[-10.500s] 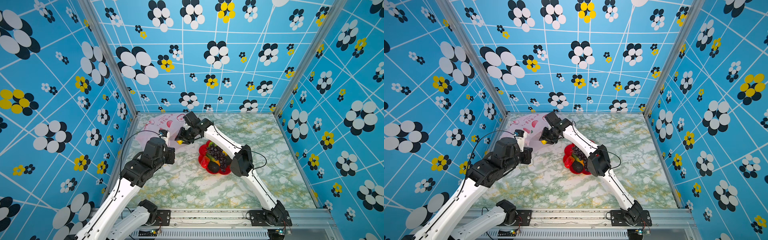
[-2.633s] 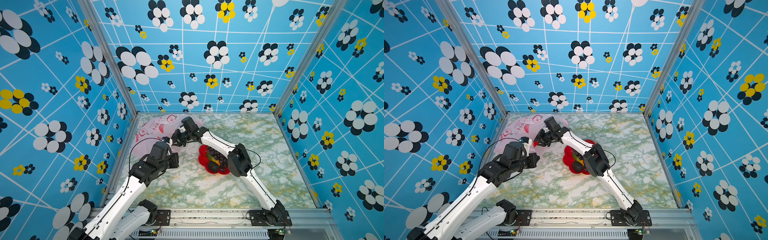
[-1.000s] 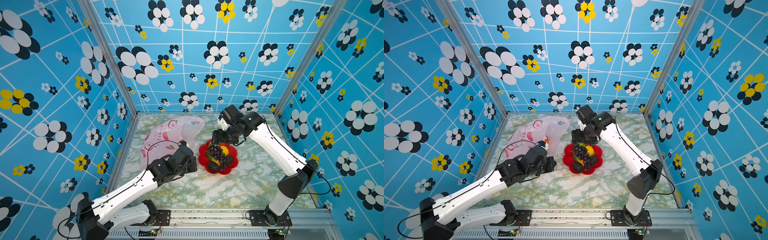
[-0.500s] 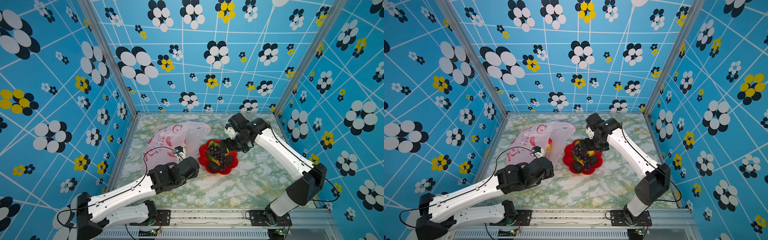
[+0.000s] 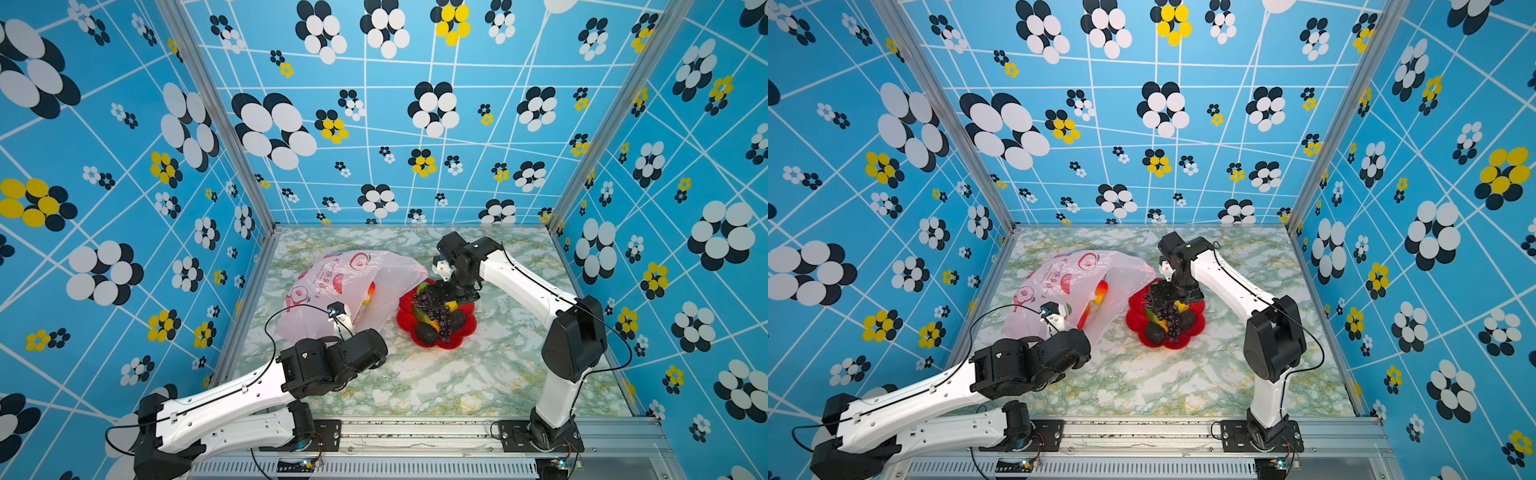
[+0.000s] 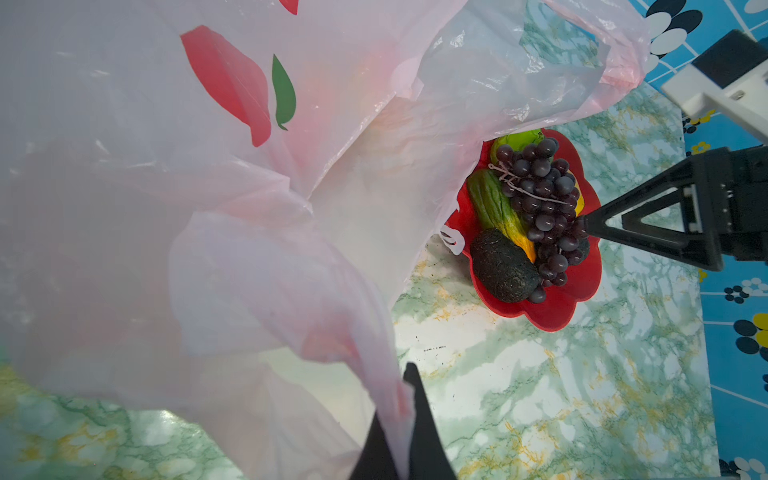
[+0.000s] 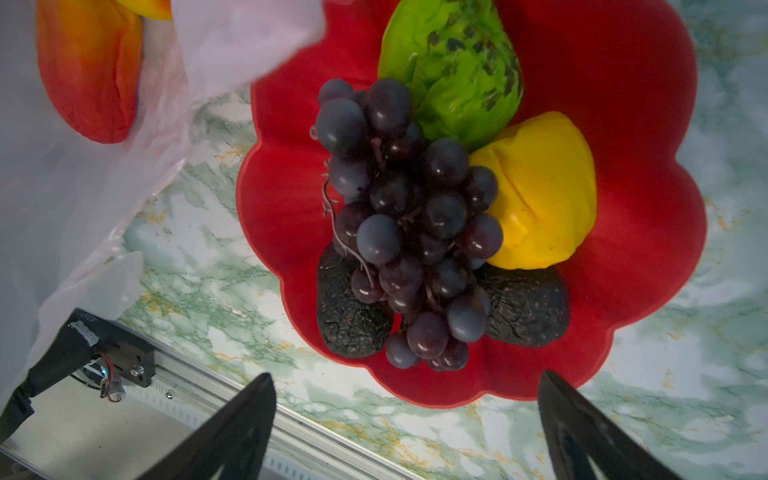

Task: Place the fruits into the plastic bag
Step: 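Raise the right gripper back over the bowl while left gripper lowers the bag, then lower the right gripper onto the purple grape bunch in the bowl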

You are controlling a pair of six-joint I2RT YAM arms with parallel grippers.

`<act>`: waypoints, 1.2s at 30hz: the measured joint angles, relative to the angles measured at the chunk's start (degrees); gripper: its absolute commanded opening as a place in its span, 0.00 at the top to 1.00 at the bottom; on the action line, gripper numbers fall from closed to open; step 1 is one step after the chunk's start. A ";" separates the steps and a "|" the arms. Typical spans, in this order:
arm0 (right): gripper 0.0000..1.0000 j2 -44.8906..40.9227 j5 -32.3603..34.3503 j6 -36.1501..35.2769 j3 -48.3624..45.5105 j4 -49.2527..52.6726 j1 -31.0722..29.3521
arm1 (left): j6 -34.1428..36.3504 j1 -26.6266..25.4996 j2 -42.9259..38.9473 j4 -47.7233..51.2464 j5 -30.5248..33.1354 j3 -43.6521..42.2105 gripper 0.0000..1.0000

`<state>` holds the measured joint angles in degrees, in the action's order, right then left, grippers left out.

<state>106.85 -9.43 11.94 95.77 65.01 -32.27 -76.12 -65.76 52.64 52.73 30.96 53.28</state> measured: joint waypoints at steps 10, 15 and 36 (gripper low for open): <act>0.01 5.51 0.44 -0.61 2.82 -0.55 0.00 | 1.60 1.03 -0.15 -3.50 -2.21 -3.10 1.00; 0.01 7.54 0.55 -0.61 4.42 -0.79 -0.22 | 4.66 4.76 0.26 -5.49 -4.98 -3.10 1.00; 0.22 11.63 1.51 -0.44 5.27 -0.98 -1.46 | 5.64 7.63 -5.62 -7.13 -8.04 -7.82 1.00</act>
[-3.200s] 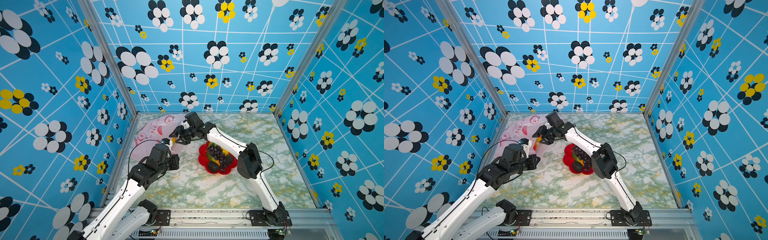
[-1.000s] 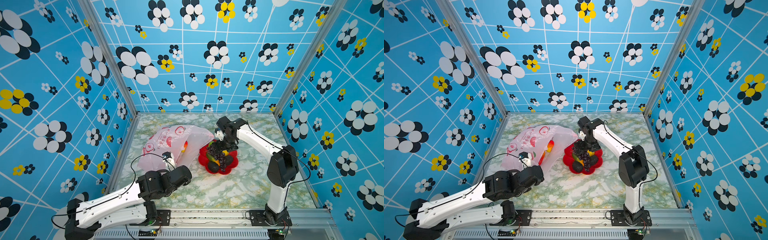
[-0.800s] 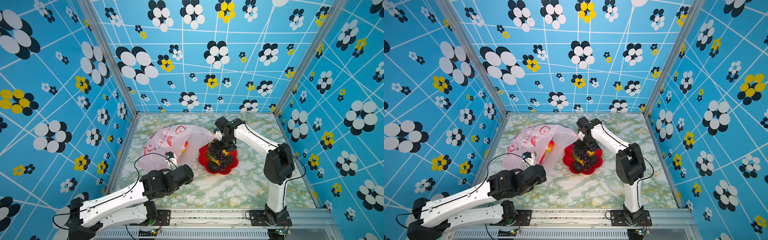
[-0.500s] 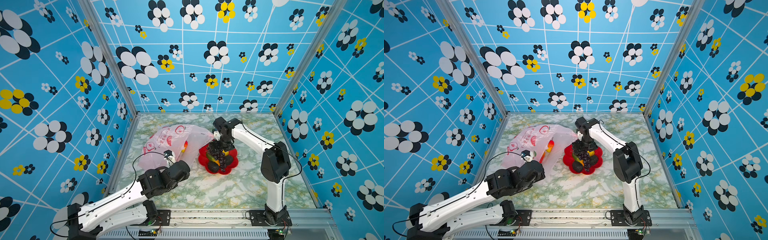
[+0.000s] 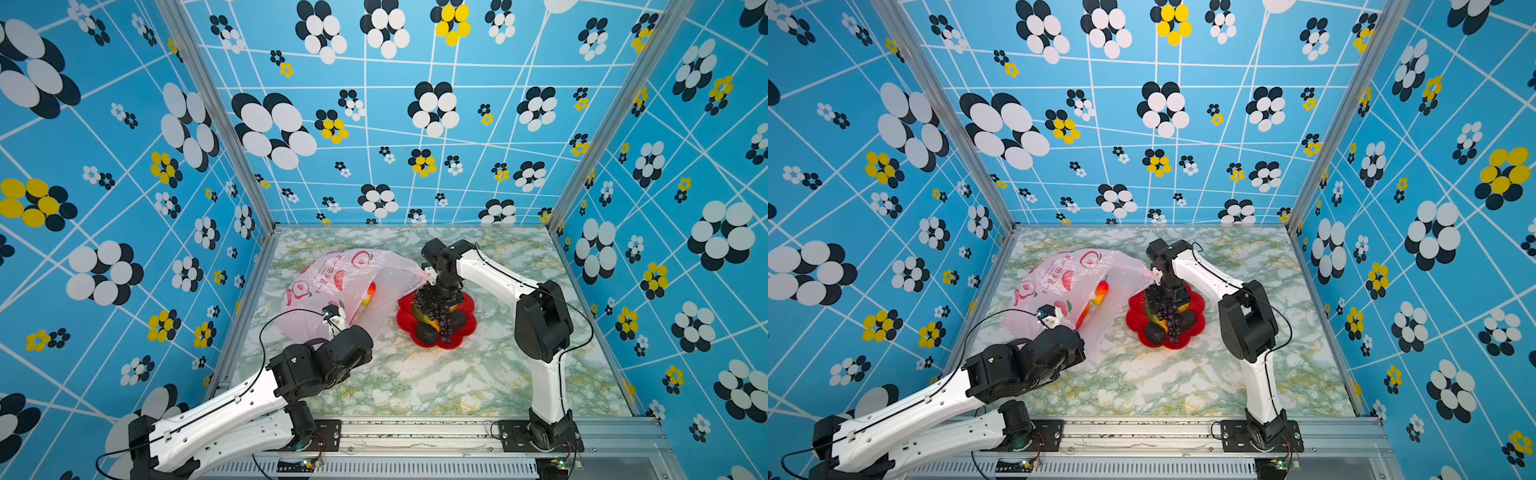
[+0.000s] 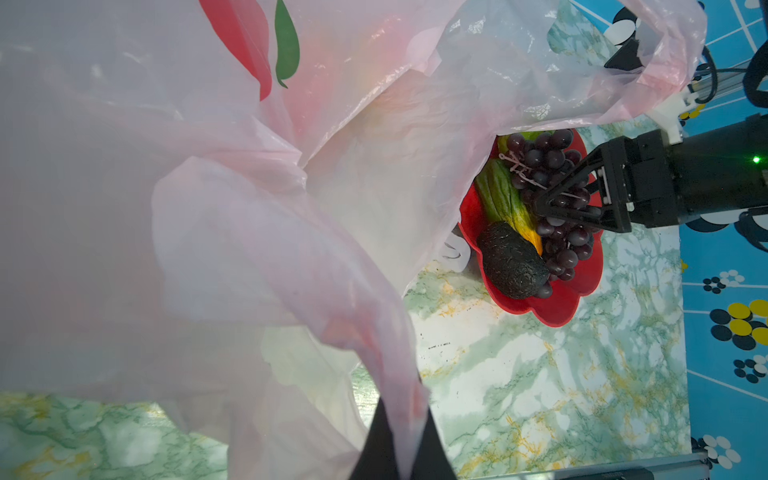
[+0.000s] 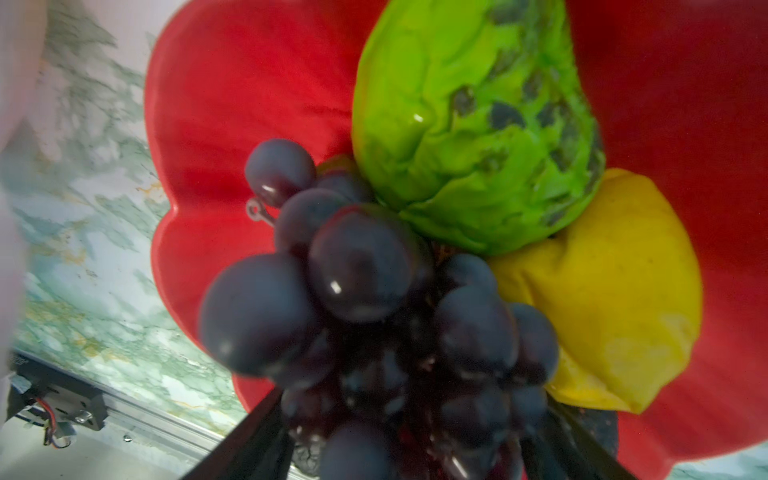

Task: Place the fruits into the plastic bag
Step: 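Lower the right gripper onto the purple grape bunch in the bowl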

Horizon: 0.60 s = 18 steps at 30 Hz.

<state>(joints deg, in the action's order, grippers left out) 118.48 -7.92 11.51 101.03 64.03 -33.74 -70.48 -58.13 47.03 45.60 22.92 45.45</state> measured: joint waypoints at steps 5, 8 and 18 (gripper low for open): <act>0.19 0.00 0.07 0.09 -0.07 -0.24 0.00 | 0.00 0.00 0.35 -0.81 -0.24 -0.02 1.00; 0.21 0.00 -0.04 0.11 -0.17 -0.44 0.00 | 0.02 0.00 0.66 -1.05 -0.28 -0.02 1.00; 0.46 0.00 -0.33 1.86 -2.05 -3.58 0.00 | 0.02 0.04 0.85 -1.05 -0.28 -0.02 1.00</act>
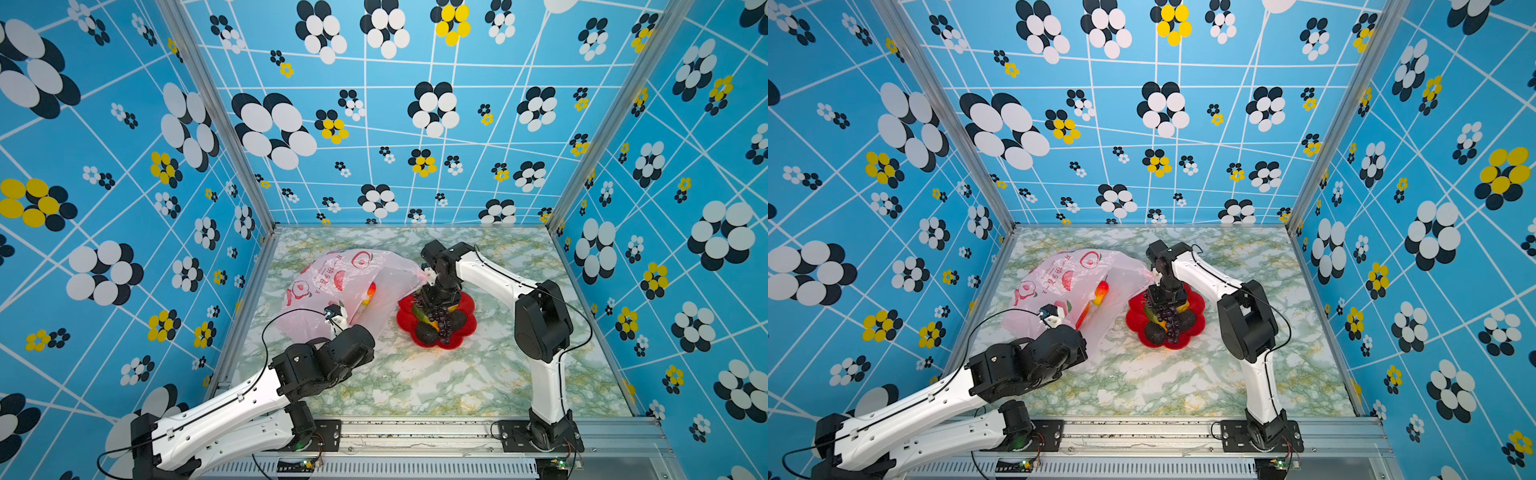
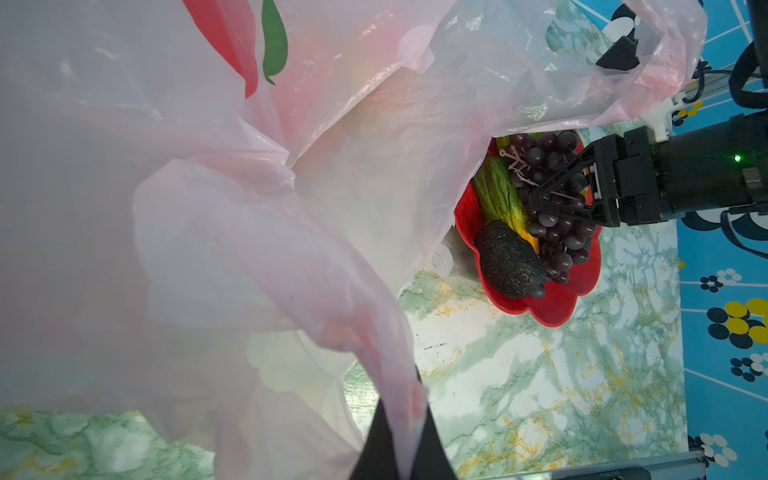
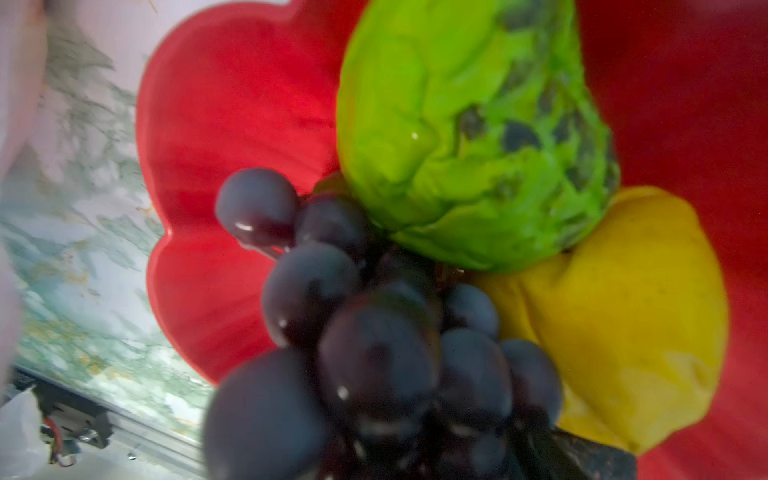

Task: Place the fruits into the plastic bag
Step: 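Lower the right gripper onto the purple grape bunch in the bowl, then close the right gripper on the grape stem and lift the bunch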

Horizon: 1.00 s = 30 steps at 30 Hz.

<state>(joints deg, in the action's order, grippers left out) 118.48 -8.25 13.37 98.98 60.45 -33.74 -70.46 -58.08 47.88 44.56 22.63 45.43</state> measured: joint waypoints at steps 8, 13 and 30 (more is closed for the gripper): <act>0.59 -3.02 -0.22 1.33 -3.91 -4.02 0.46 | 0.17 0.11 0.74 -0.74 -0.11 0.00 1.00; 0.60 -7.74 -1.92 2.91 -9.55 -7.89 2.47 | 0.68 0.39 2.27 -1.42 -0.39 0.02 1.00; 0.63 -23.23 -12.52 11.43 -22.58 -19.61 11.61 | 1.81 1.14 5.60 -5.03 -1.33 0.42 1.00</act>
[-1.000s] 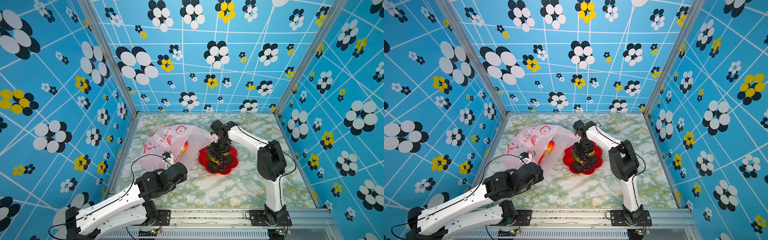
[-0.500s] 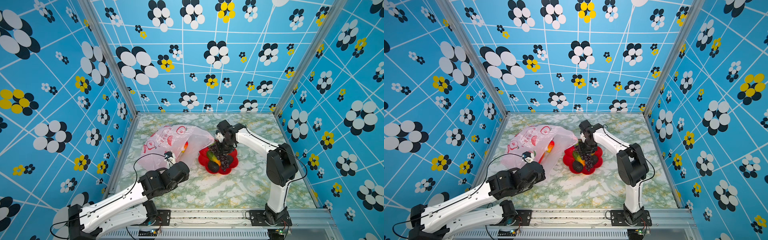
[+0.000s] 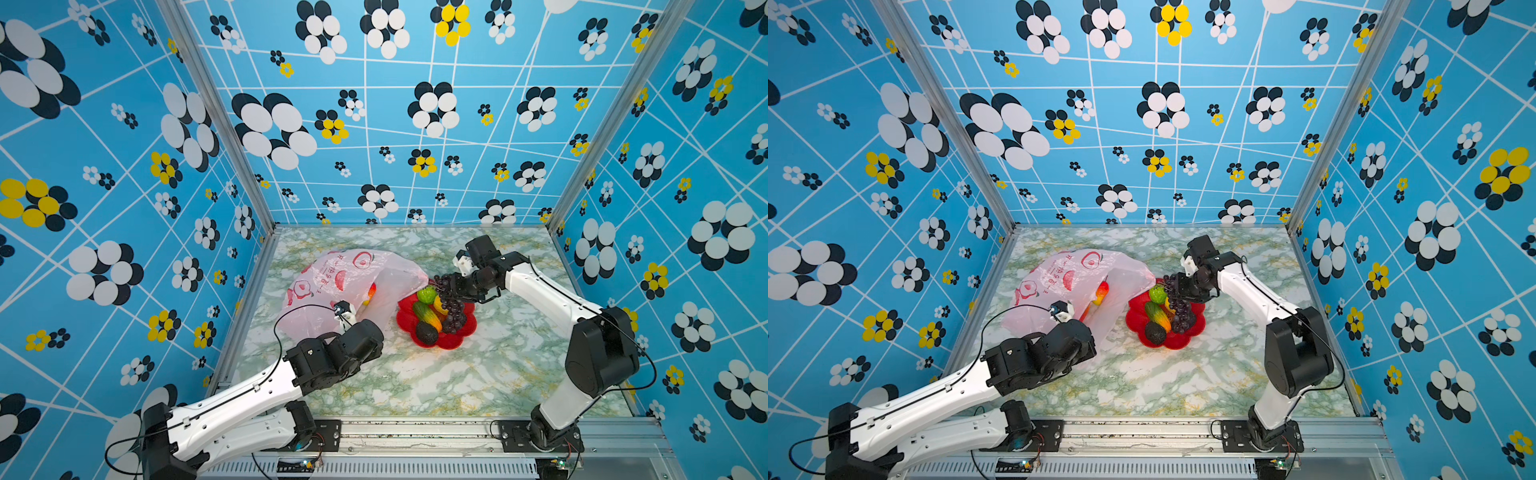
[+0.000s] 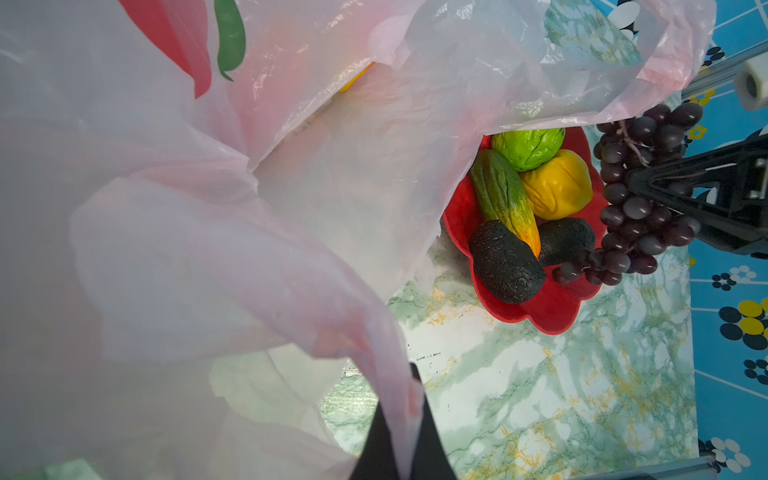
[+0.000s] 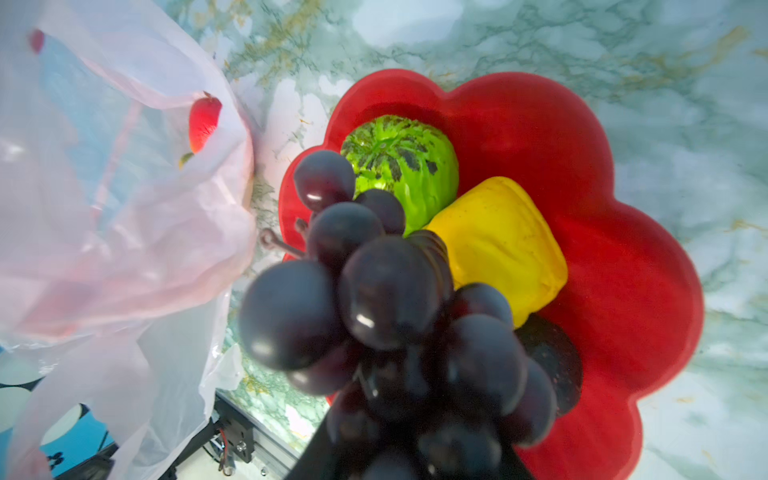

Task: Place the fruits into the plastic bag
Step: 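Close the right gripper on the grape stem and lift the bunch, then carry the grapes toward the bag while left gripper raises the bag opening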

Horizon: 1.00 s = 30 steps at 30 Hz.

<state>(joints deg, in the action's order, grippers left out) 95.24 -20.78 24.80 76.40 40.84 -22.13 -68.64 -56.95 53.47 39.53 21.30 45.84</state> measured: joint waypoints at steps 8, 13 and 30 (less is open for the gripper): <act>0.64 -8.57 -2.54 6.21 -0.94 -3.61 1.38 | 0.76 0.00 1.18 -1.84 -0.59 0.22 1.00; 0.64 -13.70 -3.61 10.62 -0.83 -6.27 1.38 | 0.79 0.00 1.40 -2.29 -1.03 0.66 1.00; 0.67 -15.65 -8.61 25.94 3.89 -21.84 -3.21 | 3.58 2.91 0.68 -2.27 -2.89 3.04 1.00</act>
<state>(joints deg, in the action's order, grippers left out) 79.59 -29.39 50.74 80.29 19.00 -25.34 -65.06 -54.04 54.15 37.26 18.41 48.88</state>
